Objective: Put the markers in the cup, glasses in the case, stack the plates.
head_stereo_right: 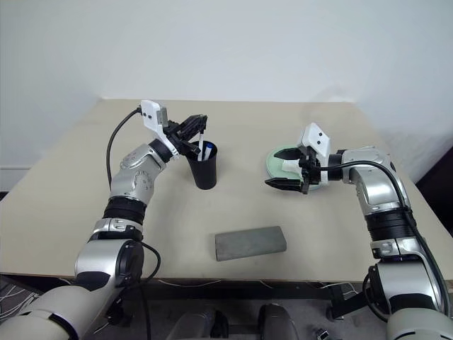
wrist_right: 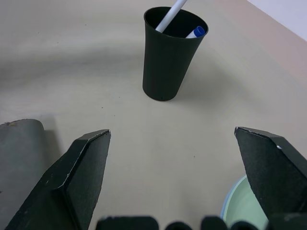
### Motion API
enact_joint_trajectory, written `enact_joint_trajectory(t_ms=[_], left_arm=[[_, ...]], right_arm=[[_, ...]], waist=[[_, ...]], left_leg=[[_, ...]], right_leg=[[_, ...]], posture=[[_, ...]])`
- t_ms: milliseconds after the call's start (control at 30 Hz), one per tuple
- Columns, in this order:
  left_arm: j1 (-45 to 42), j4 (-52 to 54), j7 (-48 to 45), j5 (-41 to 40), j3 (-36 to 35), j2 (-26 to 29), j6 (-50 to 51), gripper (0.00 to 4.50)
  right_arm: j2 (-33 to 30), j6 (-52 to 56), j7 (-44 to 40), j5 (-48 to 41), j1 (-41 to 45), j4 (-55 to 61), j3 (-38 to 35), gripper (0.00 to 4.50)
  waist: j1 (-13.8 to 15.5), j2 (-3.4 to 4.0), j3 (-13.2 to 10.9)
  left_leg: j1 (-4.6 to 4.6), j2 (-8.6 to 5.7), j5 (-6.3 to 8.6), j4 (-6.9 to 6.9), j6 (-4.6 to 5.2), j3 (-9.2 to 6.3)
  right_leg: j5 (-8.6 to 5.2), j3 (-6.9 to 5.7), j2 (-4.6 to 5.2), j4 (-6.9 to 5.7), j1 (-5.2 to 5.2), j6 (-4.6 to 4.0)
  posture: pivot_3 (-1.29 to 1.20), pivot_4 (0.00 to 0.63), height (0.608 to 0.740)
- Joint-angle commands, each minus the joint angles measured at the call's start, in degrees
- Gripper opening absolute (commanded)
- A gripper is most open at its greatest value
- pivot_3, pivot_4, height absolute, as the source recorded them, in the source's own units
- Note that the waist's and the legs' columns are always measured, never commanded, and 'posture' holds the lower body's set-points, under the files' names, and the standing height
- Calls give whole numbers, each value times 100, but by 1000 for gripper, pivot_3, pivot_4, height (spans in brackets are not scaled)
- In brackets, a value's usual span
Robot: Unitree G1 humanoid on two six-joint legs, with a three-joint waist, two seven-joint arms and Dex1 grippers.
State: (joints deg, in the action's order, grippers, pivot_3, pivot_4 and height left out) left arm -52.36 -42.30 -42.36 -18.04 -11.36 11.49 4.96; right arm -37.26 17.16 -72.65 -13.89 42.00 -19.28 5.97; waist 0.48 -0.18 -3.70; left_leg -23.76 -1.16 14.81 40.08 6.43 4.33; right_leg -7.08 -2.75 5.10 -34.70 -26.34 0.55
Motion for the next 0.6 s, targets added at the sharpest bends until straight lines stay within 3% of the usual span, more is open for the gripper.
enact_joint_trajectory(t_ms=[33,533,600], left_arm=[[-63,157,-52,-41,42,13,-103,102],[-42,144,-164,-76,70,80,4,102],[-47,142,-172,-78,67,92,21,754]], right_arm=[[-52,-65,5,-63,81,152,-136,4500],[-112,-1,-96,-239,188,97,-331,4500],[-109,3,-97,-235,184,107,-338,4500]], waist=[[0,0,0],[0,0,0],[0,0,0]], left_leg=[[0,0,0,0,0,0],[0,0,0,0,0,-3],[0,0,0,0,0,-3]], right_leg=[[0,0,0,0,0,0],[0,0,0,0,-1,0],[0,0,0,-1,-1,0]], posture=[[0,0,738],[0,0,738],[0,0,738]])
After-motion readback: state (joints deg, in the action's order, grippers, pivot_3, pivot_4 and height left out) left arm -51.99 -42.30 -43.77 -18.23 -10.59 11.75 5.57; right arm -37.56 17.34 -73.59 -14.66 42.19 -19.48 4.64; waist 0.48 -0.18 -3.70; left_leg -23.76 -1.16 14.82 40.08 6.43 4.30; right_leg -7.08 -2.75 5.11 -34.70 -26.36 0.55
